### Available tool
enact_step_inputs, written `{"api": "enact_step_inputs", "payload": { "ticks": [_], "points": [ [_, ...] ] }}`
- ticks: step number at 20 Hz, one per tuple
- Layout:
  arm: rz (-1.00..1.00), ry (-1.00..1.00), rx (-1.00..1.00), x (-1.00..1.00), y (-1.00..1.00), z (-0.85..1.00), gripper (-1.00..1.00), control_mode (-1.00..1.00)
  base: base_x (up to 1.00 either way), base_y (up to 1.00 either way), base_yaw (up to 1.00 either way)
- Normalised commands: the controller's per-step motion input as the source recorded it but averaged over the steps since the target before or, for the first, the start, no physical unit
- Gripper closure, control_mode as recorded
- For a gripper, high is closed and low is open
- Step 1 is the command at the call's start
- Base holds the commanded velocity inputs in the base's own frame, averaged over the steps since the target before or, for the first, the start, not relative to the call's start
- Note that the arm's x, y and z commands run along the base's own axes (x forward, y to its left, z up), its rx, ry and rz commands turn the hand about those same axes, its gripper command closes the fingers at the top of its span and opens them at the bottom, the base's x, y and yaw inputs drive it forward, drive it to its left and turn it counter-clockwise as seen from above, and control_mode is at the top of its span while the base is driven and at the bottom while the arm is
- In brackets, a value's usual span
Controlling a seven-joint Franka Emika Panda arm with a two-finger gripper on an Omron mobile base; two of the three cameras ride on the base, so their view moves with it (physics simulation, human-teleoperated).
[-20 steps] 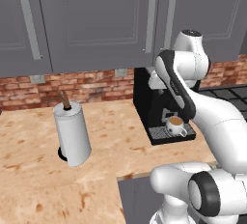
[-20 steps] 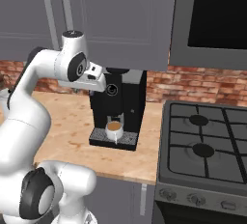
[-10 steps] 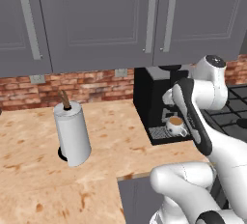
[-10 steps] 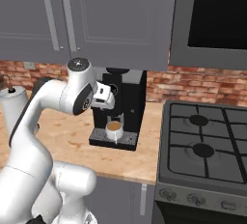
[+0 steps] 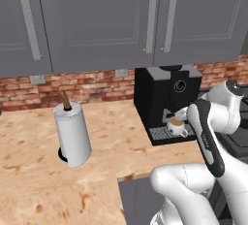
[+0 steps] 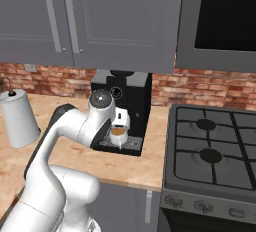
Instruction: Pick up the brewed coffee from the coffee machine and place it next to the breakfast plate on the dining counter.
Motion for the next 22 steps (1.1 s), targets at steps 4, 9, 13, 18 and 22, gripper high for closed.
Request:
{"api": "enact_step_inputs", "payload": {
  "ticks": [4,9,13,18,22],
  "points": [
    [0.14,0.16,0.00,0.00,-0.29,-0.42,-1.00,-1.00,0.00,0.00,0.00],
    [0.12,0.13,0.00,0.10,-0.29,-0.43,-1.00,-1.00,0.00,0.00,0.00],
    [0.04,0.02,0.02,0.32,-0.23,-0.43,-1.00,-1.00,0.00,0.00,0.00],
    [0.03,-0.01,0.00,0.24,-0.04,-0.42,-1.00,-1.00,0.00,0.00,0.00],
    [0.03,-0.01,0.00,0.27,-0.01,-0.31,-1.00,-1.00,0.00,0.00,0.00]
  ]
}}
